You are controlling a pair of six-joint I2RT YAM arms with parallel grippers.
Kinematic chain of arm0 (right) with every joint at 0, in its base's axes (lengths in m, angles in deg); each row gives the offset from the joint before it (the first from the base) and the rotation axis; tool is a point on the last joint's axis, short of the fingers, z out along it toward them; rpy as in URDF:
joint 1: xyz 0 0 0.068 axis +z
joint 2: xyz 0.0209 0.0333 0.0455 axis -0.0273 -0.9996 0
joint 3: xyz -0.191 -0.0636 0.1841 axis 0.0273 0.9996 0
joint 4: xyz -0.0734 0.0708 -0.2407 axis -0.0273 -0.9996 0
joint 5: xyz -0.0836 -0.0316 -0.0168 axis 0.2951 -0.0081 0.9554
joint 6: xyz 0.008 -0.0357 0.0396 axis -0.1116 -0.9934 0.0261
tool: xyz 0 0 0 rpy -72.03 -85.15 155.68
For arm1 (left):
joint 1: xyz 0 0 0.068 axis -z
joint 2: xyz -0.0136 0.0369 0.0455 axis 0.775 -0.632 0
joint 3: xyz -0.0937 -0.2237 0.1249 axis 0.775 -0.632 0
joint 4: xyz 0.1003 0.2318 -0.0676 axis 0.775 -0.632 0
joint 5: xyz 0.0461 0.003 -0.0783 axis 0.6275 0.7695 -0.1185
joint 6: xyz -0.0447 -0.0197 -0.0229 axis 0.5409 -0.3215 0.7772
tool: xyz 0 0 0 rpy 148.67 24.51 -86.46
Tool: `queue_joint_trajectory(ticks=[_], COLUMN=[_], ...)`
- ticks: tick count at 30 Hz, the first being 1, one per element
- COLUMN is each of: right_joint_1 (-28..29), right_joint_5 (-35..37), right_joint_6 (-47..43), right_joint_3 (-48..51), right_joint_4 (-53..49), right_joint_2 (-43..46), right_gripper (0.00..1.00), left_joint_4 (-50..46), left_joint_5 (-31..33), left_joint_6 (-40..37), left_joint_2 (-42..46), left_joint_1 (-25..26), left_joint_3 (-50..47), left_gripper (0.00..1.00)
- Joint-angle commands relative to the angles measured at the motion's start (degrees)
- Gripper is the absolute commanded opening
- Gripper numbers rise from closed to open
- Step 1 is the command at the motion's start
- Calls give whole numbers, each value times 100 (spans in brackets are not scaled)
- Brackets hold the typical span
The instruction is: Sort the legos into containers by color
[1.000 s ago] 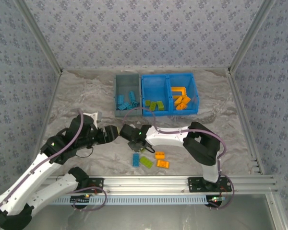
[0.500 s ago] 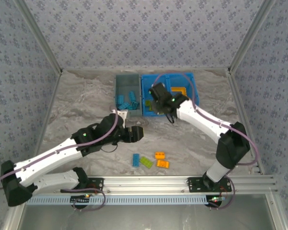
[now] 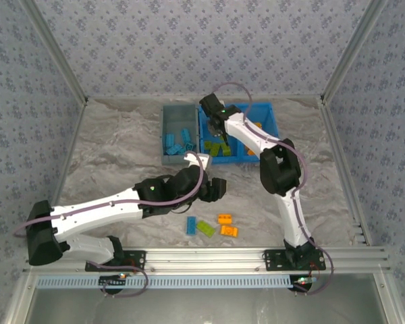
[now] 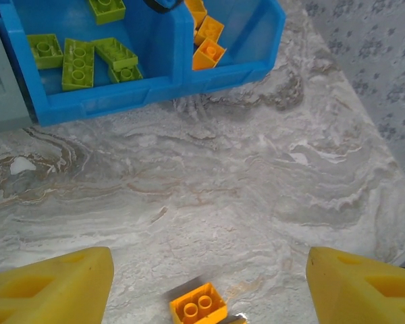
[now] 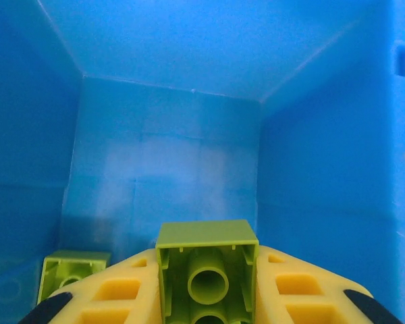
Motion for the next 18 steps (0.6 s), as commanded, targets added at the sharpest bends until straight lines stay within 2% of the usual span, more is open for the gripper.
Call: queue_joint_trajectory(ticks=[1,3,9,13,18], right_joint_1=[-32,-36,-4,70,137], right_joint_5=[120,66,-1,-9,8], right_joint_6=[-42,-33,-11,-75,-189], right_joint_3=[-429,-511,-551,-563,-574], right_joint_4=[-426,-456,-479,-444,-496], right_joint_2=[-312,-441,-262,222,1028], right_gripper=[31,34,54,57,57], left_joint_4=[-82,-177,-480,-689,-1017], left_joint_5=[266,293,329,430,593], left_joint_6=[-137,-151,-129,-105,-70], left_joint_2=[-74,-71,19,182,556], left_joint_1=[86,105,131,131,132], left_joint_3=[166,166,114,42,-73], left_gripper=[75,75,75,75,76])
